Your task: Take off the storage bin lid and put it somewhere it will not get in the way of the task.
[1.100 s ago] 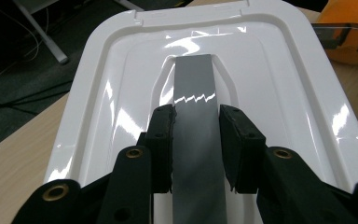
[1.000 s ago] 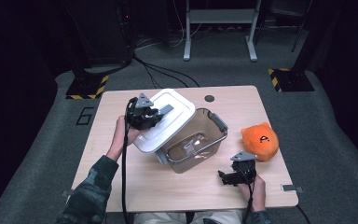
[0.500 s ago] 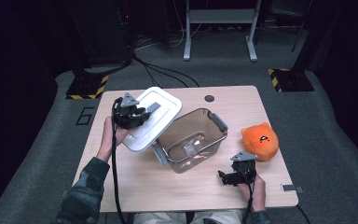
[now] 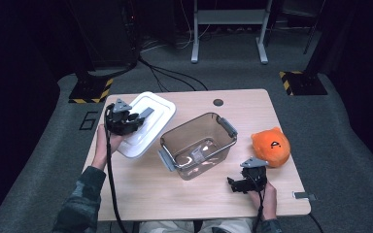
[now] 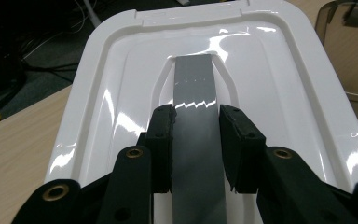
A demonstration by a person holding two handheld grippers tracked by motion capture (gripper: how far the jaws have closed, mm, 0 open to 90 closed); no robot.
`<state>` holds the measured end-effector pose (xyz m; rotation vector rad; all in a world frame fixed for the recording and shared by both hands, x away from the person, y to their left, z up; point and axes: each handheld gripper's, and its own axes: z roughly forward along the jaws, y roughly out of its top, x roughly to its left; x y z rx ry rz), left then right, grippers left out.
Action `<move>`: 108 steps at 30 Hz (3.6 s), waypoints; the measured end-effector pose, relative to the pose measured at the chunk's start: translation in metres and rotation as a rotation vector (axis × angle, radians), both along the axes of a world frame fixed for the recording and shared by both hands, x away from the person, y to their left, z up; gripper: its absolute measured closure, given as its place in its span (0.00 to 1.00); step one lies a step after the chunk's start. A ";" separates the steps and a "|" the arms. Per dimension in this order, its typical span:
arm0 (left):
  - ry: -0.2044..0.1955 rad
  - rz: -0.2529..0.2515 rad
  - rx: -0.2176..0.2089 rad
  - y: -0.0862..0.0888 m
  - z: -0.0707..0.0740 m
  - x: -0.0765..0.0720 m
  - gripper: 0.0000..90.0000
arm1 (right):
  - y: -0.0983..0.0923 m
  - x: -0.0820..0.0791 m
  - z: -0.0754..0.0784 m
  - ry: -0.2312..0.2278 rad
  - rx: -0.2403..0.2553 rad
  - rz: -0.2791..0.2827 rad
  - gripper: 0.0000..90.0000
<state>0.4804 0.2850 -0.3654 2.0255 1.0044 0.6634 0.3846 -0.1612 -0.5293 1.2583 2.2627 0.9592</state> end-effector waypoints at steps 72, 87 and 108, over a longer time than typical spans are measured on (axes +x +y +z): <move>0.243 0.186 -0.007 0.041 -0.114 0.041 0.74 | 0.000 0.000 0.000 -0.001 -0.002 -0.004 0.03; 0.257 0.185 0.017 0.035 -0.134 0.044 0.74 | 0.000 0.000 0.000 -0.002 -0.003 -0.003 0.03; 0.236 0.205 -0.032 0.041 -0.116 0.031 0.21 | 0.000 0.000 0.000 -0.002 -0.003 -0.002 0.03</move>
